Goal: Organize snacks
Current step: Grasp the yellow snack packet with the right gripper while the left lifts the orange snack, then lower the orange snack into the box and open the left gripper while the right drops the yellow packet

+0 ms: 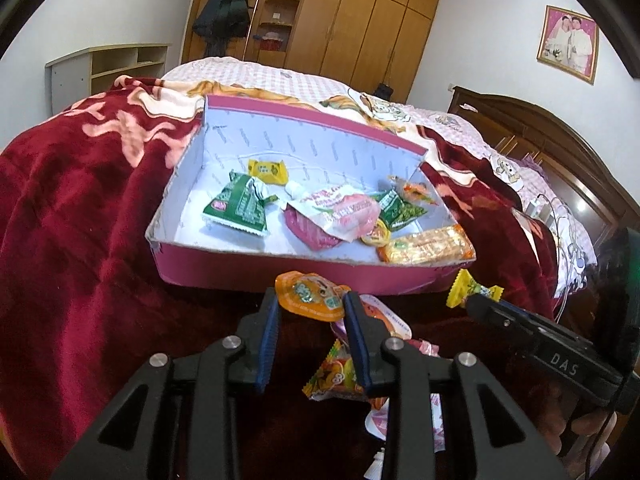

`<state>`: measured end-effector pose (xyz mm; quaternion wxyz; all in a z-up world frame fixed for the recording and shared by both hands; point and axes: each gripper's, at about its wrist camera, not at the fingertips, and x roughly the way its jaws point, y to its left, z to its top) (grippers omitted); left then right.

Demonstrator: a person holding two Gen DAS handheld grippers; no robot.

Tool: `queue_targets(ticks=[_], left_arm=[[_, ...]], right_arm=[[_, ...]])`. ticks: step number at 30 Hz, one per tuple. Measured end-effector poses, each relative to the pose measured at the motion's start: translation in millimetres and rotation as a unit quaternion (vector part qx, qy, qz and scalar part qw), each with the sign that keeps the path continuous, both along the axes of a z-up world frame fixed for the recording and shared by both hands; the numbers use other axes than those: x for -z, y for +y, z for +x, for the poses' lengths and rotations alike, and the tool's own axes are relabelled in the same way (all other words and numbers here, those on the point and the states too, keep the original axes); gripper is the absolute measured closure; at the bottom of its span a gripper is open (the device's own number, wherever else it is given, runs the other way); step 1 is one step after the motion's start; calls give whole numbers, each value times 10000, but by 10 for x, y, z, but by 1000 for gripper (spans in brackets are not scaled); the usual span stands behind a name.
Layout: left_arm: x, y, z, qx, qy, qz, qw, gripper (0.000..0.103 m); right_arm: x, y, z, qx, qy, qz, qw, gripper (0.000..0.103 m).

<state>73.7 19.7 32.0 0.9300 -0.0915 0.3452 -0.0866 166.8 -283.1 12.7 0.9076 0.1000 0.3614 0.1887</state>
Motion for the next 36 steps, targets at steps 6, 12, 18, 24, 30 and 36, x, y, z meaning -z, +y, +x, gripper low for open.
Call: queue_targets(ticks=[6,12,18,24,30,36], left_arm=[[-75,16,80,-23,-60,52,10000,70],[-166,52,199,-91,-120,132,9998,70],[-214,60,357,-118,-136,245,9995,70],[-208,63,495,-147,-124,281,9994,70],[-184,41,616,-169,-110,387,9990,70],[-130,28,731,-174,-57,431,9989,70]], right_arm=[[-129,44,40,-75,-138,-74,9998,80],[-242,132,122,-187,-256,-189,9993,80],[-326,212,251,-226,-357,-322,9986,80],[-382,293,399,-254,-414,-444,9978,80],[-401,379,605,-281,-432,-555,9971,80],[-388,440,819,-261,-411,-606,9970,80]])
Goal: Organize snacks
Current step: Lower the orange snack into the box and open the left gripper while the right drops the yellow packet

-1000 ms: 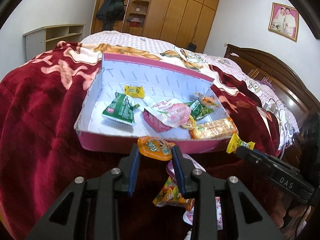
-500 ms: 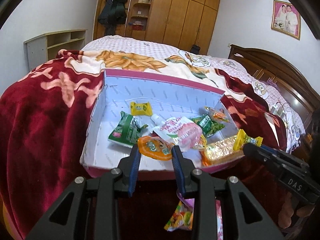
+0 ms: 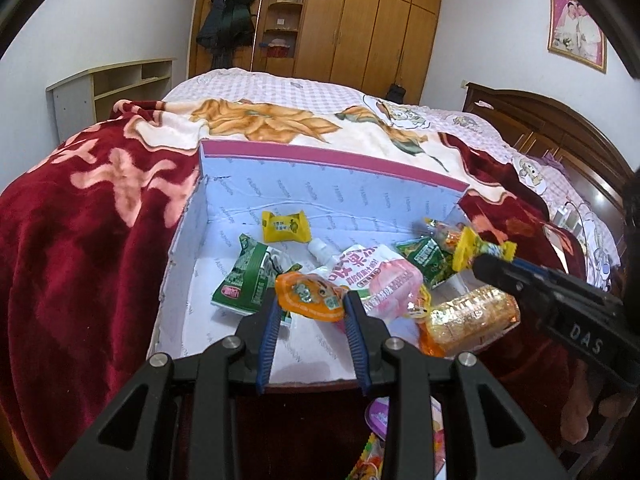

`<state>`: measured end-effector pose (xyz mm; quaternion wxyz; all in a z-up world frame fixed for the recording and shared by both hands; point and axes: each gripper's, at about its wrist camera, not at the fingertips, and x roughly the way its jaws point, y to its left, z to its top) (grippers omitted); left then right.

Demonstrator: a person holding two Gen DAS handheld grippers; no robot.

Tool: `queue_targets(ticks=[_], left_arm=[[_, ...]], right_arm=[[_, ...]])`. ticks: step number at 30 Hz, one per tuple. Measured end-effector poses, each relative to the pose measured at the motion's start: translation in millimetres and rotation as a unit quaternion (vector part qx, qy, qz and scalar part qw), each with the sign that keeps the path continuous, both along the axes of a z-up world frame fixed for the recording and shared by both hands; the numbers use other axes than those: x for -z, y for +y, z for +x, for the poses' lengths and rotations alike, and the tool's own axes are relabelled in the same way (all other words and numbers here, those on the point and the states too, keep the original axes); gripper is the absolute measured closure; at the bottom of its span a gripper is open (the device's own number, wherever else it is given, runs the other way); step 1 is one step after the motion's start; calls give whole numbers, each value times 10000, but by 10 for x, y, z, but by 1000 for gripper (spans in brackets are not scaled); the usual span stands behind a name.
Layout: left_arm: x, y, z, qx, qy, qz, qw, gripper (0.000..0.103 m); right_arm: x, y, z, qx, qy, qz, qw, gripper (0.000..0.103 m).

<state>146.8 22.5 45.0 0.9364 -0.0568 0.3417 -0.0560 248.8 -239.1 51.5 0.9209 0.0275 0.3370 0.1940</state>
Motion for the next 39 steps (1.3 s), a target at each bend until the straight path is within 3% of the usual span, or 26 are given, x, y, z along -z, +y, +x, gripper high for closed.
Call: queue_targets(ticks=[19,31,34,39], left_arm=[[216,58,200,-123,239,7,9996,70],[227,31,210,-76,238,29,9997,65],[210,26,202,-55,215,10,9998,64],[161,33,183,-72,170,-10,9998,53]], right_arm=[[238,248,588,48,135,-292,9995,80],[311,236,679,73,206,-215,9995,79],[275,215,657,59,176,-107,9998,68],[189,211,584,75,61,-96,9999,64]])
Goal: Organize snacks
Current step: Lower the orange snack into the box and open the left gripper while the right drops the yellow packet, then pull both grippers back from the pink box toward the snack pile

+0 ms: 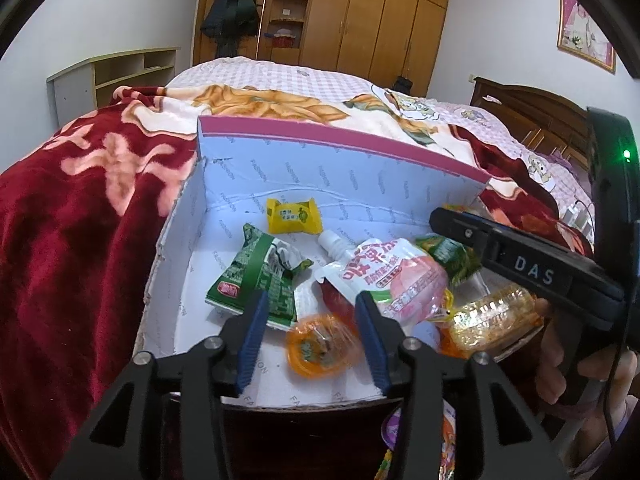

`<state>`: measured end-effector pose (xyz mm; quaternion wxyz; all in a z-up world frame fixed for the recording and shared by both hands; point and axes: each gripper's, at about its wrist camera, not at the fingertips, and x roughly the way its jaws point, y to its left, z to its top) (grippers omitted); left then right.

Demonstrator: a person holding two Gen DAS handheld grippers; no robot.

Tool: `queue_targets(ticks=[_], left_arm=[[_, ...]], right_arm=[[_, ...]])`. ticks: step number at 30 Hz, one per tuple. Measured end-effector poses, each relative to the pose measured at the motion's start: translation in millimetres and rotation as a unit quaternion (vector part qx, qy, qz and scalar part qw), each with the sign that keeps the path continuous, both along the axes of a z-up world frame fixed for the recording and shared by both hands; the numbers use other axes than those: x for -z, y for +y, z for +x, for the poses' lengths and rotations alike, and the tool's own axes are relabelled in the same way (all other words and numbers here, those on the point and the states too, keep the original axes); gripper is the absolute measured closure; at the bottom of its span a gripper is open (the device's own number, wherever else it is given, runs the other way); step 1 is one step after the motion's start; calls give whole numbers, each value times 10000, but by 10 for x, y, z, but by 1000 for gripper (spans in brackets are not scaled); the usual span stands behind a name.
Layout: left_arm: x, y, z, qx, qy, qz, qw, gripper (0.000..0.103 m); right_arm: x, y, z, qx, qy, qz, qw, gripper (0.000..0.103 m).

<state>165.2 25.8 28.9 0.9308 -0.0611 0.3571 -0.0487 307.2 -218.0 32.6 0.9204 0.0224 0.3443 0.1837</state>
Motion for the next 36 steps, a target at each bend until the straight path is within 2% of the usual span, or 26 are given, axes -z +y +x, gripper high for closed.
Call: queue_targets(ticks=[3,21,28,36], left_arm=[[-39,-4,-33,11,-45,37,10000,50],[-189,-91,-463,304,-47,-6,9995,50],[-166,-121,-611,470,89,-120,9988,49],[-92,-137,-767,559,237,-231,9979,49]], right_arm=[[-55,-26,-60,12,-33,31,10000,63],[-201,-268,-678,-14,17,260,9997,63],[-105,-327,-912,-51,238,367,9990,63],[74,-423,-1109,-187,701,622,9954,63]])
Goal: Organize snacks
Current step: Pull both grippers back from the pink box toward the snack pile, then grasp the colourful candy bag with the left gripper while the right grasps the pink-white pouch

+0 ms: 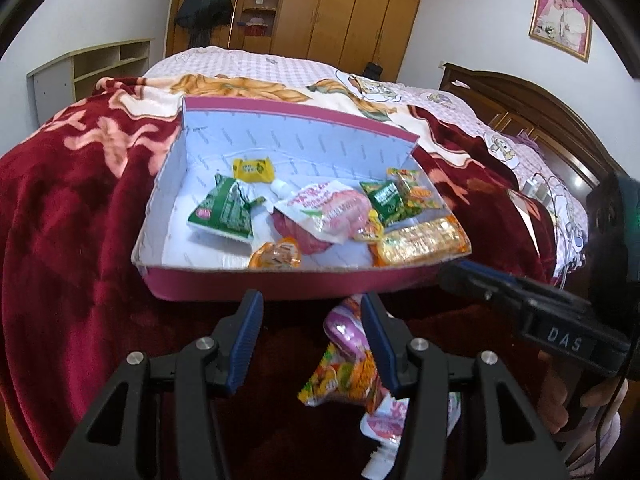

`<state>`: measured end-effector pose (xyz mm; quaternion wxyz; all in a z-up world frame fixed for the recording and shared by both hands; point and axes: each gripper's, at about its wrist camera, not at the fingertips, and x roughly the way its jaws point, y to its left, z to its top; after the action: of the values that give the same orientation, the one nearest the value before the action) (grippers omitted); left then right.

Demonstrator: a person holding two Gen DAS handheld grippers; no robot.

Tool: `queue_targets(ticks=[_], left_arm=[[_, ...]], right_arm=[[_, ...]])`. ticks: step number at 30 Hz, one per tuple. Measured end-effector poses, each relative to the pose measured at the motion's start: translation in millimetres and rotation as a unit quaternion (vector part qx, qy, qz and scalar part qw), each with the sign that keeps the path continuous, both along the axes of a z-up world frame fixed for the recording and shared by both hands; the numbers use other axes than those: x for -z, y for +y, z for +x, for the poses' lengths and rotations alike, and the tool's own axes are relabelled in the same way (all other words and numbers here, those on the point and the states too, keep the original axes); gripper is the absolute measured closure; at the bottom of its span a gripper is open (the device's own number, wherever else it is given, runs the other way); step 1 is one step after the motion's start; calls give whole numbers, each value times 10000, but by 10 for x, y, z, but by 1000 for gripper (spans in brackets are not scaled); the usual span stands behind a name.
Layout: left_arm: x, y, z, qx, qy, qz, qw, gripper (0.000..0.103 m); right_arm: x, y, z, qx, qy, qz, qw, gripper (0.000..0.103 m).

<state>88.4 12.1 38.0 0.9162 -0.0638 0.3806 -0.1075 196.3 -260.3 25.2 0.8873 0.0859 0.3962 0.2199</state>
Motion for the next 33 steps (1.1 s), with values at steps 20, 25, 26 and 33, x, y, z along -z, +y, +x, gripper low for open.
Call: queue_targets(ticks=[20,25,26,33], left_arm=[[332,-145,-108,288,480,-6,9984,38],[385,-181,-126,362,441,1,9984,38],[393,-201,-133,389,436,22,9983,38],[467,-359,-150,537,326,397,9972,45]], right_arm=[[204,-207,-324,60,391,208,9990,63],[219,-177,-377,6,403,166,9990,63],[227,-173,-383,2,411,151,9990,63],[255,-174,-399,0,455,132,9989,63]])
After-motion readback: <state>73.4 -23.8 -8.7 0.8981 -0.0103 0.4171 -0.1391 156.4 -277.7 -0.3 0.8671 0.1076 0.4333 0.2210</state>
